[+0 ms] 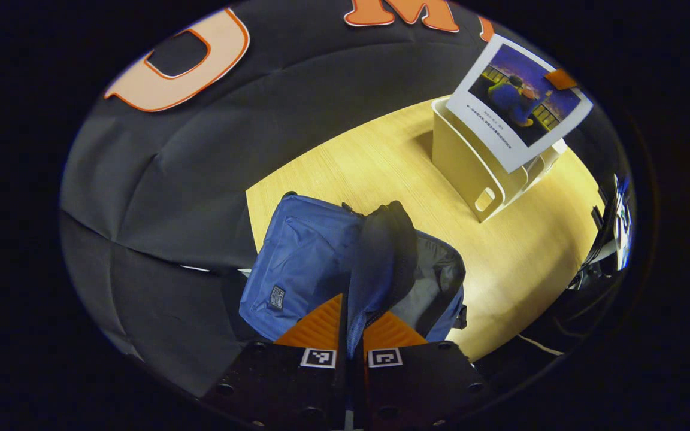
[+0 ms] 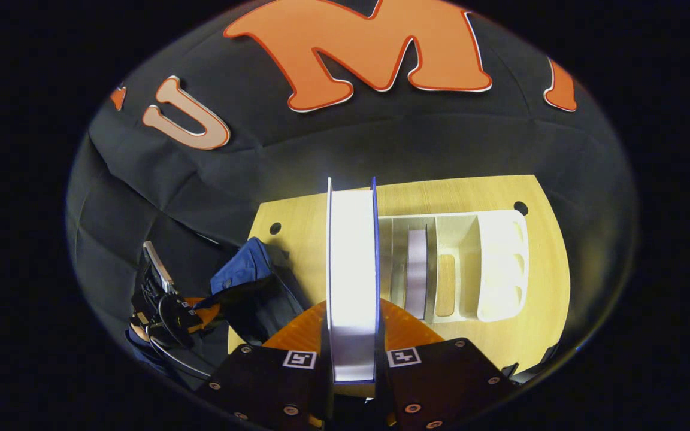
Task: Open the schoolbag, grab two books from the bookshelf and put them into the schoolbag.
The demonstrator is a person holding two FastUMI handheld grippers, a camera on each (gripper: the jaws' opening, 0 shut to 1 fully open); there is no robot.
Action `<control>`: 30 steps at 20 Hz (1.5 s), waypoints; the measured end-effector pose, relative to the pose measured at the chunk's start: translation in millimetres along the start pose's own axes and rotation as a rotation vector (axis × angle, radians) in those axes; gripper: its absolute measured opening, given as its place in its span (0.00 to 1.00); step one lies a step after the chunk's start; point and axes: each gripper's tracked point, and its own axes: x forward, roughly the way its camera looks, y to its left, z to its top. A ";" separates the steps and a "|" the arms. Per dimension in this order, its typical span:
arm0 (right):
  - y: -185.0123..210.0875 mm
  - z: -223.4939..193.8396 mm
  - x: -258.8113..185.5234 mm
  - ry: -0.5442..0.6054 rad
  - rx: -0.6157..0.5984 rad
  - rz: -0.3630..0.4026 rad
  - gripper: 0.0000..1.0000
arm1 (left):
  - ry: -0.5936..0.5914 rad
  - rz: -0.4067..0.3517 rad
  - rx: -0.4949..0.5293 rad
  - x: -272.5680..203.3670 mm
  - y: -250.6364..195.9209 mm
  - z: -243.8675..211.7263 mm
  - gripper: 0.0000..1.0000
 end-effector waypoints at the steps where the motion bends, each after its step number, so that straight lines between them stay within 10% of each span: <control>1: 4.0 -3.7 -1.7 -0.004 0.015 0.027 0.28 | 0.003 -0.009 -0.009 1.5 0.6 3.2 0.05; 16: 72.9 -111.0 33.8 0.111 0.260 0.412 0.28 | 0.025 -0.086 -0.088 8.7 2.5 -1.2 0.05; 30: 120.8 -179.3 128.1 0.102 0.491 0.420 0.27 | 0.012 -0.120 -0.154 13.7 -7.8 -6.3 0.05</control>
